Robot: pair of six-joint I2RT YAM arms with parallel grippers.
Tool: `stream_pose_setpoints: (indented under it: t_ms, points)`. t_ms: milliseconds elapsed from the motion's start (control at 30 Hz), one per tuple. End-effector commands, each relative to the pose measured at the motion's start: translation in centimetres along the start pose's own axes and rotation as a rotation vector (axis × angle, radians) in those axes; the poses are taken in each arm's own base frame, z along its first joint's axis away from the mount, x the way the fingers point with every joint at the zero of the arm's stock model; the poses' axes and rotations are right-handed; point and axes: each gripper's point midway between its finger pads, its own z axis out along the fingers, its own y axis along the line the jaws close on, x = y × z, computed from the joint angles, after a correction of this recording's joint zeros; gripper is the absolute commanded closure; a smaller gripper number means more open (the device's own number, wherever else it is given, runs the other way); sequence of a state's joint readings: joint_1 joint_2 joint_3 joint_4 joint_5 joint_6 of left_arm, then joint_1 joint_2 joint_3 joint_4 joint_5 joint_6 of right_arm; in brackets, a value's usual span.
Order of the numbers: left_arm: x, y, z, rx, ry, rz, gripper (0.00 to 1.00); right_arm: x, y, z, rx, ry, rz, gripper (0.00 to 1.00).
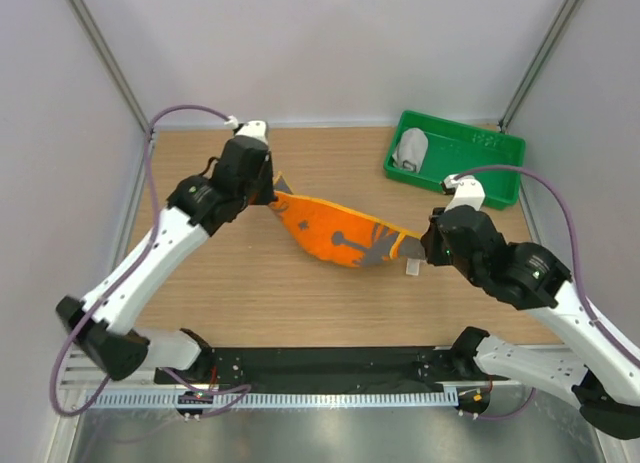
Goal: Roll the towels
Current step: Flatten the towel
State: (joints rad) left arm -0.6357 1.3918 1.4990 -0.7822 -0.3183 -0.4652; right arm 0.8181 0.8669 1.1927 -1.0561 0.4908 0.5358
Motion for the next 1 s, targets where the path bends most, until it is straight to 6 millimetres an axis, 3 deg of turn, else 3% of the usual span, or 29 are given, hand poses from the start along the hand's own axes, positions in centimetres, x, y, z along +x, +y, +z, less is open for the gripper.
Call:
stream_pose_setpoints:
  t_ms: [0, 200, 233, 333, 433, 500, 533, 567, 667, 733, 800, 867, 900, 967]
  points:
    - [2.1, 3.7, -4.0, -0.078, 0.007, 0.013, 1.0, -2.6, 0.4, -2.1, -0.08, -0.116, 0.031, 0.99]
    - [3.0, 7.1, -11.8, -0.051, -0.091, -0.05, 0.99, -2.9, -0.1, -5.2, -0.201, -0.204, 0.097, 0.99]
    - [2.8, 7.9, -13.8, -0.036, -0.137, -0.072, 1.0, -2.7, -0.1, -5.4, -0.214, -0.205, 0.098, 0.99]
    - [3.3, 9.8, -17.2, -0.048, -0.174, -0.097, 0.99, -1.8, -0.7, -5.9, -0.229, -0.209, 0.114, 0.99]
    - [4.9, 11.0, -17.5, -0.09, -0.129, -0.08, 0.97, -0.5, -1.2, -4.7, -0.189, -0.186, 0.159, 0.99]
    - [7.0, 11.3, -15.3, -0.139, -0.058, -0.058, 0.97, 0.3, -1.5, -3.3, -0.131, -0.155, 0.18, 0.99]
    - [7.9, 11.1, -14.1, -0.147, -0.023, -0.053, 0.98, 1.0, -1.3, -1.6, -0.068, -0.107, 0.18, 0.99]
    - [9.5, 10.3, -11.6, -0.16, 0.046, -0.065, 0.98, 1.8, -1.4, -0.4, -0.025, -0.078, 0.172, 0.99]
    - [10.5, 8.1, -7.1, -0.137, 0.107, -0.131, 1.0, 3.4, -1.0, 4.0, 0.118, 0.009, 0.123, 0.99]
    - [12.7, 7.2, -3.0, -0.146, 0.223, -0.141, 1.0, 3.0, -0.3, 6.2, 0.145, 0.019, 0.116, 0.99]
    - [13.4, 7.8, 1.0, -0.186, 0.287, -0.193, 1.0, 3.5, -1.1, 9.5, 0.213, 0.096, 0.107, 0.99]
    - [13.3, 9.0, 3.5, -0.225, 0.299, -0.235, 1.0, 3.2, -2.0, 12.8, 0.207, 0.136, 0.163, 0.99]
    - [14.0, 9.2, 5.2, -0.238, 0.338, -0.243, 1.0, 3.0, -2.4, 13.7, 0.213, 0.138, 0.173, 0.99]
    - [12.9, 9.4, 6.7, -0.253, 0.323, -0.247, 1.0, 1.4, -2.6, 15.4, 0.203, 0.103, 0.193, 0.99]
